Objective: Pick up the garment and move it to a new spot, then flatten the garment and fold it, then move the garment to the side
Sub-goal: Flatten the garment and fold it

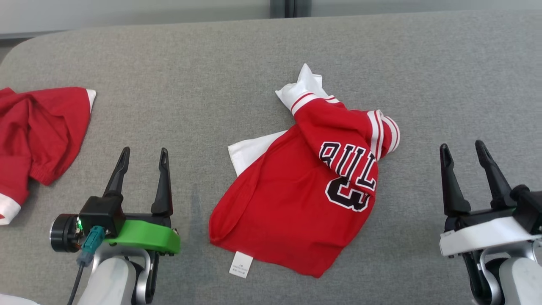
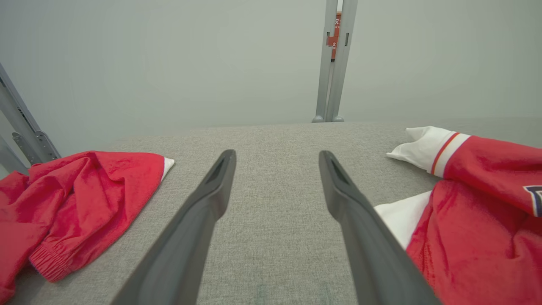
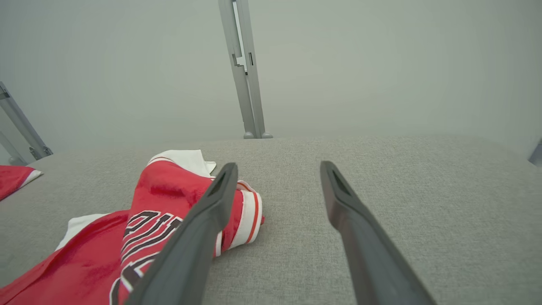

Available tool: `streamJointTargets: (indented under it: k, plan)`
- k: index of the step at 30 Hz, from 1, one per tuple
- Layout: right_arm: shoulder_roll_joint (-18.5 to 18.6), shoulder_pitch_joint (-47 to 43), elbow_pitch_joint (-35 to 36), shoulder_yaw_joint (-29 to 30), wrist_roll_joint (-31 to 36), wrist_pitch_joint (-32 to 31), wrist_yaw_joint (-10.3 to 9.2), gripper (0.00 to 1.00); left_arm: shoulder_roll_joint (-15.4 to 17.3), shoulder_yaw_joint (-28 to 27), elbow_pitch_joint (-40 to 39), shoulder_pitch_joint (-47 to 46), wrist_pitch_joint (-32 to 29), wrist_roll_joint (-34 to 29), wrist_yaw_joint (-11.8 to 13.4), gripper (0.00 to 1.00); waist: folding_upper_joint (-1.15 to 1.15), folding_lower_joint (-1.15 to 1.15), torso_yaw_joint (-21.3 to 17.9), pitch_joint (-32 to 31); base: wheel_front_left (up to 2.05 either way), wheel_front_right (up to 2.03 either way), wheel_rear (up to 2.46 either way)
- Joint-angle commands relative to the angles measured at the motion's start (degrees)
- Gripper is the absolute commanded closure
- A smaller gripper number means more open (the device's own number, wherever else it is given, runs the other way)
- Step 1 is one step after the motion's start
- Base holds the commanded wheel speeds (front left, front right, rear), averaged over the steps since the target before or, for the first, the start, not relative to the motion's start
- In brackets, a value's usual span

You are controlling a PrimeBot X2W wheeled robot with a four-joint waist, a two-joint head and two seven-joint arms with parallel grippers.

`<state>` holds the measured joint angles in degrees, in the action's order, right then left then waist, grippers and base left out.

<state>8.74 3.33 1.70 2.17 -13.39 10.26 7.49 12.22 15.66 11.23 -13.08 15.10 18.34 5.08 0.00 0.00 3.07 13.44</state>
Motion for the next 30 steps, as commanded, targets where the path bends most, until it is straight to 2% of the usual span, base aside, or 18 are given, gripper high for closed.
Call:
streamJointTargets:
  k: [1,9,20,25,30]
  plan:
    - [-0.43,-1.42,0.87,0.18,0.37,-0.51,0.00,0.00,0.51,-0.10,-0.20,1.03,-0.24,0.39,0.33,0.00,0.00,0.00,-1.90,-2.18,0.00,0.00,0.00]
    - [-1.63,-4.35,3.08,0.07,0.52,-1.97,0.00,0.00,1.03,-0.08,-1.14,2.57,-0.92,0.84,1.08,0.00,0.00,0.00,-2.33,-3.00,0.00,0.00,0.00]
    - [-0.88,-3.93,3.84,-0.02,1.01,-3.56,0.00,0.00,1.27,0.48,-2.21,1.81,-1.29,0.74,1.50,0.00,0.00,0.00,-1.42,-2.29,0.00,0.00,0.00]
    - [0.52,-2.33,1.38,-1.54,0.62,-5.98,0.00,0.00,0.60,1.22,-2.88,-0.35,-1.16,0.45,1.03,0.00,0.00,0.00,0.29,0.31,0.00,0.00,0.00]
    - [2.17,1.67,-4.73,-4.80,-0.38,-6.63,0.00,0.00,-0.28,1.92,-2.78,-3.06,-0.78,0.12,0.55,0.00,0.00,0.00,2.57,4.22,0.00,0.00,0.00]
